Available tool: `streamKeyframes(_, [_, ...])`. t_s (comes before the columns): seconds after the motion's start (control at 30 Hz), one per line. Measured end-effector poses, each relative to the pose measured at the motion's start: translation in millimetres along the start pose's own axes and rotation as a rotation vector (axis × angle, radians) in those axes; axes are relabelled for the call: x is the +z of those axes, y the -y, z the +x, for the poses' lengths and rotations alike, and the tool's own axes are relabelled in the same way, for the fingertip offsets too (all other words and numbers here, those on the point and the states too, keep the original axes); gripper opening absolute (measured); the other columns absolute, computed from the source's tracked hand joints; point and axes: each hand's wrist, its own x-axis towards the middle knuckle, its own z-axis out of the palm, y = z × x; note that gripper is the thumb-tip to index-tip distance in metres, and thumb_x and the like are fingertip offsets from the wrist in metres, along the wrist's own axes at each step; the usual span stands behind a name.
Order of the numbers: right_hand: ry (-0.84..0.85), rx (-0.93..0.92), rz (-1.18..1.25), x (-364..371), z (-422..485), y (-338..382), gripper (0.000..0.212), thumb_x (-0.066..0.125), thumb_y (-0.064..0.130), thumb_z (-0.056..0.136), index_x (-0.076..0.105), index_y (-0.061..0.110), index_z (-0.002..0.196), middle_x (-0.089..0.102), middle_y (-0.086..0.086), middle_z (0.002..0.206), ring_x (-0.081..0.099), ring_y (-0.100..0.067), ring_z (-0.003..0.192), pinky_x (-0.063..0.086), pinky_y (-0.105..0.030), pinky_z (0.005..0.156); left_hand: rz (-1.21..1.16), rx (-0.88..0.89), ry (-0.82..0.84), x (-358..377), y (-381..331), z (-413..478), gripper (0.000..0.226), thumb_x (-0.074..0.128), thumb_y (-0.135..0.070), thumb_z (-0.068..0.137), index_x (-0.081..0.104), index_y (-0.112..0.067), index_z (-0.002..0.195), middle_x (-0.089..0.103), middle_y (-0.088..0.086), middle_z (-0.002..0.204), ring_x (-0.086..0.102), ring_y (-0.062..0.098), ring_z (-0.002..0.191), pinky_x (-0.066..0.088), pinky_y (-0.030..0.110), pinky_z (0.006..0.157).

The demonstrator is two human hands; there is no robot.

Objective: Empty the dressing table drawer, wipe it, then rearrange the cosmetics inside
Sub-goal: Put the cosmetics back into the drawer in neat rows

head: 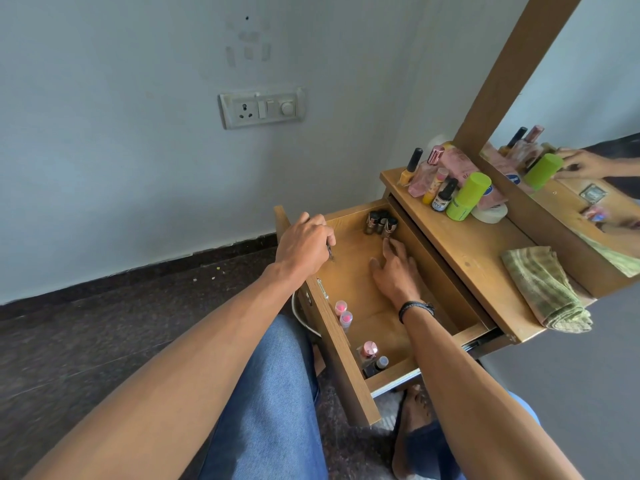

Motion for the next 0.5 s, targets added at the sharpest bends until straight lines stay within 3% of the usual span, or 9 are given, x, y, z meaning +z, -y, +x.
streamKeyframes(0.2, [0.009,0.011,-0.080,-2.2,3.9,0.9,0.065,0.037,0.050,0.104,0.018,0.028,0.163,0.015,0.012,0.167,0.038,-0.029,0.139,0.039,-0.045,0.109,0.007,0.000,-0.002,0.2,0.2,-0.1,0.025,0.064,-0.002,0.091,0.078,-0.020,0.101,0.067,-0.004,0.114,0.051,0.017,0.102,0.053,0.033,0.084])
streamKeyframes(0.5, [0.038,0.027,-0.123,-2.8,5.0,3.3,0.064,0.030,0.051,0.105,0.013,0.030,0.163,0.007,0.014,0.169,0.036,-0.029,0.141,0.038,-0.045,0.110,0.001,-0.009,-0.007,1.7,0.3,0.6,0.024,0.065,-0.003,0.092,0.078,-0.021,0.101,0.066,-0.004,0.115,0.050,0.016,0.102,0.050,0.030,0.085])
